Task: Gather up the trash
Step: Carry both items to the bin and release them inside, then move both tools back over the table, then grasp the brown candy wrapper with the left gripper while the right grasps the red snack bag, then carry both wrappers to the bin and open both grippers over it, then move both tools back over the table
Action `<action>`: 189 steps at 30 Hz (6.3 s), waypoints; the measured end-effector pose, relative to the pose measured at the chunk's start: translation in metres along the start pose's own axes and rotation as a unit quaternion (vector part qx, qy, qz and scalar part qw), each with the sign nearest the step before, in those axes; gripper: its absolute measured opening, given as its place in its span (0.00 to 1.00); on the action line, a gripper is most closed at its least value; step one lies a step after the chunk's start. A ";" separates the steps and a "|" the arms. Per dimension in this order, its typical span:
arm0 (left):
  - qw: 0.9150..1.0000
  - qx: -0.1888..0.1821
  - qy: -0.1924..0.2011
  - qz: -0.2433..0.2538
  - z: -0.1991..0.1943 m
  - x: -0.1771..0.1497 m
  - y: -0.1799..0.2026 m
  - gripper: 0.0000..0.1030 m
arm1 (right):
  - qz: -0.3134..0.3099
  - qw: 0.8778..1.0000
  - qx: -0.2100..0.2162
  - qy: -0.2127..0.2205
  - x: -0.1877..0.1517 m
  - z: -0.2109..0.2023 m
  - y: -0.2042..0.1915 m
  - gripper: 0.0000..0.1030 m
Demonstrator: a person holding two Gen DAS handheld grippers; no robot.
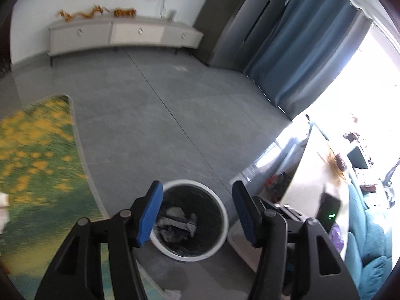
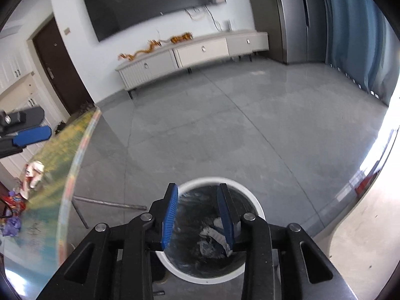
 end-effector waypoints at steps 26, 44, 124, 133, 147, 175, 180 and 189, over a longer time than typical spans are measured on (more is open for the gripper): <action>0.955 0.229 0.191 0.013 -0.342 -0.007 -0.181 0.58 | -0.103 0.970 0.170 0.139 0.093 -0.112 -0.221 0.43; 0.946 0.281 0.151 -0.064 -0.397 -0.105 -0.283 0.67 | -0.133 0.958 0.233 0.099 0.076 -0.098 -0.310 0.49; 0.980 0.179 0.087 0.023 -0.292 -0.054 -0.138 0.26 | -0.072 0.974 0.194 0.094 0.052 -0.096 -0.178 0.11; 0.990 0.116 -0.003 0.082 -0.150 -0.034 -0.043 0.26 | 0.018 0.994 0.101 0.047 0.008 -0.051 -0.057 0.11; 0.988 0.084 -0.104 0.083 0.038 -0.047 0.021 0.32 | 0.062 0.996 0.044 -0.050 -0.047 0.038 0.033 0.16; 0.994 0.075 0.029 0.070 -0.080 -0.008 0.015 0.49 | 0.027 0.998 0.054 0.023 0.005 -0.040 -0.019 0.44; 0.991 0.098 0.067 0.068 -0.140 -0.003 -0.012 0.49 | 0.002 0.994 0.084 0.062 0.034 -0.073 -0.061 0.44; 0.977 0.169 0.117 0.046 -0.254 -0.009 -0.101 0.49 | -0.044 0.984 0.144 0.096 0.066 -0.102 -0.149 0.44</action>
Point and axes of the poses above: each gripper's, at about its wrist camera, not at the fingertips, and z roughly the way its jaws point, y to its right, x to its top, the point moved 2 cm from there along z, roughly the way its jaws point, and after that the axes turned 15 degrees about y, right-handed, at the moved point
